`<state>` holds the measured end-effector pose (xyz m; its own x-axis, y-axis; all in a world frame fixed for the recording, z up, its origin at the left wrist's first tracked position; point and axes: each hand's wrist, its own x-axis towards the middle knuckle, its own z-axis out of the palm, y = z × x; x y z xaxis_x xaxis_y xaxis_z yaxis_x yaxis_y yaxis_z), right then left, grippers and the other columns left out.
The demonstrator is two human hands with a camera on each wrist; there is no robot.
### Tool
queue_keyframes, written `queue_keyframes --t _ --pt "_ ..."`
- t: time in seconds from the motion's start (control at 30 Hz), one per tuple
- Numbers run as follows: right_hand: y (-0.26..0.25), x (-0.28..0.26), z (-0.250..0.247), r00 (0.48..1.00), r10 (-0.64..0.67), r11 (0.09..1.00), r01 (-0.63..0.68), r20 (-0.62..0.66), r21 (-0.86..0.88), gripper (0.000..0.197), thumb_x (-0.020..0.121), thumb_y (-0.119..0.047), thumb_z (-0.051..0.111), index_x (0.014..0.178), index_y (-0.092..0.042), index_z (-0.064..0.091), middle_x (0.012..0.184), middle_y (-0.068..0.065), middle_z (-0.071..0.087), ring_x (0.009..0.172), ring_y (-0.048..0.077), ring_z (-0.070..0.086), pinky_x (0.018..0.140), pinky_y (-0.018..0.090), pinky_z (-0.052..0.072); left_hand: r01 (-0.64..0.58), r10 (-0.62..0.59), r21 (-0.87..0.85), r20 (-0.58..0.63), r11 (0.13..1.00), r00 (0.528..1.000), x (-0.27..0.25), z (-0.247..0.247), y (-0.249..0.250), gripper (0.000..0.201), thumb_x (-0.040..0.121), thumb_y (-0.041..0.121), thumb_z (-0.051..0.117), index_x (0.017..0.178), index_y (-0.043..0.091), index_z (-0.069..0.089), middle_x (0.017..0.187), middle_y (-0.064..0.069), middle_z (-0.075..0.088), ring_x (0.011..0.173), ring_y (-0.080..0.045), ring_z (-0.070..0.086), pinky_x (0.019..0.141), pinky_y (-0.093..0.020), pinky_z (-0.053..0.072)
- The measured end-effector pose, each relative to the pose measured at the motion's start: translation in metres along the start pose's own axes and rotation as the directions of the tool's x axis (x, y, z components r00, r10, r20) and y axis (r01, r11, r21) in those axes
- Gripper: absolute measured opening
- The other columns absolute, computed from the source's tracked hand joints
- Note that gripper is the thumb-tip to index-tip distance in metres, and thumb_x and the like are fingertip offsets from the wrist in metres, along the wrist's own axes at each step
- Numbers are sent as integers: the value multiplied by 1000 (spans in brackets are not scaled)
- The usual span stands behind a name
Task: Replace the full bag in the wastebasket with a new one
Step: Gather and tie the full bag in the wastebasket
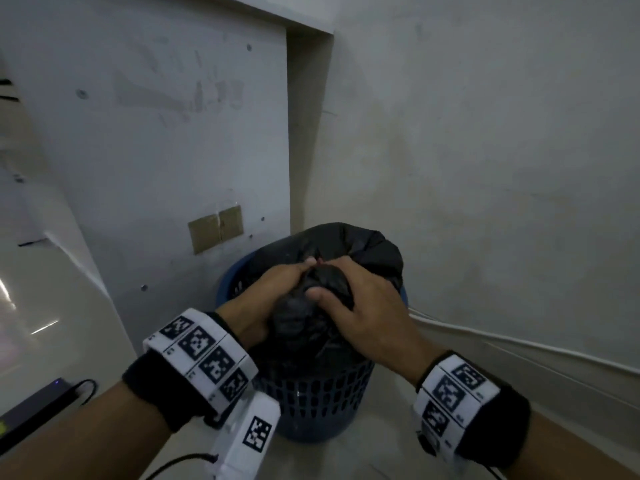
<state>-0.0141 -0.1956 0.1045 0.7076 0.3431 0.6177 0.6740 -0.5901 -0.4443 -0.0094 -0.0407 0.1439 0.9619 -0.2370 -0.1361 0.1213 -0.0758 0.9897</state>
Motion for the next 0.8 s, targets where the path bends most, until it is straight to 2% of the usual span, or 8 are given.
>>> queue_keyframes --t 0.13,0.23,0.33,0.4,0.5,0.57,0.7,0.8 --pt "5 10 5 963 173 984 -162 -205 71 46 98 -50 37 60 -24 39 48 -1 41 43 15 42 45 28 27 -187 240 270 -178 945 954 1 6 6 55 95 58 34 91 19 73 89 5 72 87 -12 67 84 -29 51" --pt "3 21 -3 877 474 832 -417 -76 367 54 100 -50 35 73 -13 65 69 4 66 63 17 63 58 33 48 -437 502 407 -62 802 863 -3 11 6 40 90 61 40 96 32 65 94 16 68 89 4 63 77 -13 48" --pt "3 27 -7 755 633 507 -573 174 644 43 101 -48 33 100 -25 70 101 1 73 93 17 68 85 34 55 -408 458 504 28 761 889 5 11 -3 22 97 48 41 99 33 56 96 18 65 89 5 61 71 -6 44" --pt "1 29 -5 720 677 487 -591 149 643 43 101 -49 34 99 -21 66 101 4 71 95 21 66 88 38 53 -338 427 589 -14 734 904 15 6 -8 26 101 40 37 99 23 57 98 9 64 95 -9 61 77 -18 44" --pt "1 21 -3 890 429 875 -367 -155 316 44 95 -58 38 116 -20 48 110 0 58 105 17 58 89 33 48 -199 308 530 -127 825 943 24 -4 -7 34 103 32 37 115 12 61 109 1 63 98 -15 58 81 -21 42" --pt "3 10 -1 995 50 999 -48 -84 23 60 88 -66 43 136 -30 36 132 -3 49 123 14 47 102 28 38 -122 202 358 -195 926 960 26 -11 -5 32 103 29 39 112 9 63 100 -2 66 83 -13 60 67 -17 48" --pt "20 0 10 989 -138 916 149 55 -373 63 85 -64 49 131 -22 51 119 1 63 110 22 55 93 31 33 109 -109 -9 -176 994 978 17 -14 3 35 101 31 45 118 3 59 90 -8 65 80 -21 61 64 -26 52" --pt "28 9 10 990 -144 848 121 -5 -516 44 88 -57 42 93 -19 65 77 2 69 72 25 61 72 36 34 -4 67 355 -165 935 984 17 -12 2 54 98 53 35 109 11 66 99 -8 69 89 -22 64 83 -30 50"
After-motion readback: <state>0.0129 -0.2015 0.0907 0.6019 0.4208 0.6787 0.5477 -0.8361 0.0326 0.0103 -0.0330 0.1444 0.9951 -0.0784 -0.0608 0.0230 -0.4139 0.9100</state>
